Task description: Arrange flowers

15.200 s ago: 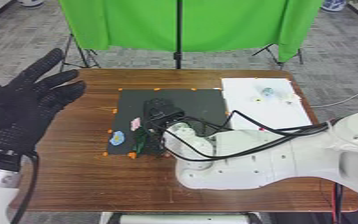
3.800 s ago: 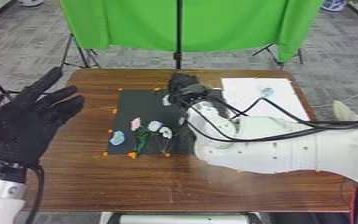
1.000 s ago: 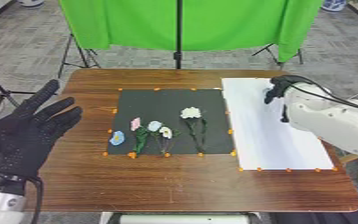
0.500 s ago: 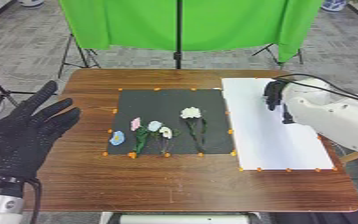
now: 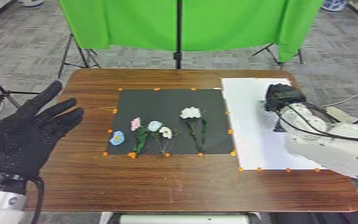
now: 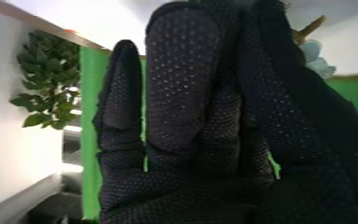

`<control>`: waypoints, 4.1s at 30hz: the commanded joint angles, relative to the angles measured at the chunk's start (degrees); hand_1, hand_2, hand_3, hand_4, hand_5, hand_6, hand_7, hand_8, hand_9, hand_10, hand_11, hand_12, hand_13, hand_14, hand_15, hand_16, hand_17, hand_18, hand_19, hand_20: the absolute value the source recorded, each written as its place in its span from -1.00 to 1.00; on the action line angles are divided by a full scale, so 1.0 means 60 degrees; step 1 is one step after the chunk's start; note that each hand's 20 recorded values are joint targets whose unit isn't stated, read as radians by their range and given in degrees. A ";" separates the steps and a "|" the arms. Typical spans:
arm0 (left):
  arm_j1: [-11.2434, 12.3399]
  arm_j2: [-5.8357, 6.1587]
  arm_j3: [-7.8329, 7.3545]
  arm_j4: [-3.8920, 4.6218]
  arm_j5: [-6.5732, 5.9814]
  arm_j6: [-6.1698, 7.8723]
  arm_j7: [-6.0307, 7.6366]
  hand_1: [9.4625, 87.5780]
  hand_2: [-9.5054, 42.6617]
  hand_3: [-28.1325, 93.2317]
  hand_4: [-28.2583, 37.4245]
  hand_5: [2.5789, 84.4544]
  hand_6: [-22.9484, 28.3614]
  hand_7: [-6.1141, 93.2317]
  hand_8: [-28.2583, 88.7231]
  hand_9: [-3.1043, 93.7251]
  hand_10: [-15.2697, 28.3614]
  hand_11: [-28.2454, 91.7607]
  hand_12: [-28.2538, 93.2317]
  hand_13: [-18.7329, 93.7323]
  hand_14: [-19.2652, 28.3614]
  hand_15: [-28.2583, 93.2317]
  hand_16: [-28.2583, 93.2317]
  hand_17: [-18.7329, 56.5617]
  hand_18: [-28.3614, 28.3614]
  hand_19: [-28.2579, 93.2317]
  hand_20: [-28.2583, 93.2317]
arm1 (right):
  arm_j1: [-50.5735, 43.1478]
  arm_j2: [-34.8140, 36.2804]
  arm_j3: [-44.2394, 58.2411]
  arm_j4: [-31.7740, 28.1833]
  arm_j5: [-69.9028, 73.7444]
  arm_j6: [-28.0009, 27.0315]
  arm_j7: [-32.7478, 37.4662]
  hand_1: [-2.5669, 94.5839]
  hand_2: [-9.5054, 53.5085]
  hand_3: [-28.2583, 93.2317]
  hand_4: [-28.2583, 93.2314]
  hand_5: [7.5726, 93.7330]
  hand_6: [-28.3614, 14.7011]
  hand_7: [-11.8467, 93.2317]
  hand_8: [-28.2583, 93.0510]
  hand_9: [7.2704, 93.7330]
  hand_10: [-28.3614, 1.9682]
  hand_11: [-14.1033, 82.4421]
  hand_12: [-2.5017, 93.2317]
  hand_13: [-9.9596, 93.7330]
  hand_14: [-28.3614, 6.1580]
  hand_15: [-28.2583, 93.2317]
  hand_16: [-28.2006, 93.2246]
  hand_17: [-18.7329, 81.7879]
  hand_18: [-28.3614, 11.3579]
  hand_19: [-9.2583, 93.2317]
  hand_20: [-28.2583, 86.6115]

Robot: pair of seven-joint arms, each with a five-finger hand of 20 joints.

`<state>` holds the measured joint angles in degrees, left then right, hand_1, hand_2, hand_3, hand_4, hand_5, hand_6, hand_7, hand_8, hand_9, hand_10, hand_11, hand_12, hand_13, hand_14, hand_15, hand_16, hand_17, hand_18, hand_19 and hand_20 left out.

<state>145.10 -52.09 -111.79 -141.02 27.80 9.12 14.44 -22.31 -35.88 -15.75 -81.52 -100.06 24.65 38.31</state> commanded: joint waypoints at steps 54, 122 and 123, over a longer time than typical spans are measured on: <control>-0.0441 0.0058 0.0204 0.0221 -0.0008 -0.0095 -0.0383 -0.67 -0.32 0.70 -0.94 -0.37 0.14 -0.54 -0.71 -0.38 0.65 -0.07 -0.35 -0.31 0.98 0.29 -0.68 -0.74 1.00 0.42 -0.18 | 0.0049 -0.0997 -0.0393 -0.2949 -0.0723 0.0261 -0.0023 0.06 -1.00 0.64 -1.00 0.71 0.50 -0.34 -0.52 0.99 0.53 -0.38 -0.33 0.75 0.50 0.44 -0.21 -0.02 -0.34 0.78 -0.16; -0.0731 0.0156 0.1330 0.1028 -0.0600 0.0533 0.0747 -0.75 -0.36 0.69 -1.00 -0.41 0.03 -0.57 -0.70 -0.48 0.50 -0.17 -0.33 -0.38 0.85 0.14 -0.62 -0.85 0.96 0.29 -0.32 | -1.0884 0.1537 1.4366 -0.4465 1.1787 -0.0516 -0.5028 -0.55 -0.73 0.80 -1.00 -0.06 0.36 -0.46 -0.76 -0.02 0.01 -0.48 -0.69 -0.09 -0.41 0.04 -0.39 -0.64 -0.61 0.18 -0.25; -0.0719 0.0160 0.1304 0.1022 -0.0577 0.0502 0.0745 -0.75 -0.36 0.69 -1.00 -0.41 0.02 -0.57 -0.70 -0.49 0.49 -0.17 -0.33 -0.38 0.85 0.14 -0.62 -0.86 0.96 0.29 -0.32 | -1.0965 0.1518 1.4507 -0.4424 1.1983 -0.0656 -0.5163 -0.56 -0.72 0.79 -1.00 -0.07 0.36 -0.46 -0.76 -0.04 0.03 -0.49 -0.69 -0.11 -0.41 0.02 -0.38 -0.65 -0.61 0.17 -0.25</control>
<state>140.88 -51.16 -103.50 -135.69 24.53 12.37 19.12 -77.67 -27.84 51.47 -109.92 -43.05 23.58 13.63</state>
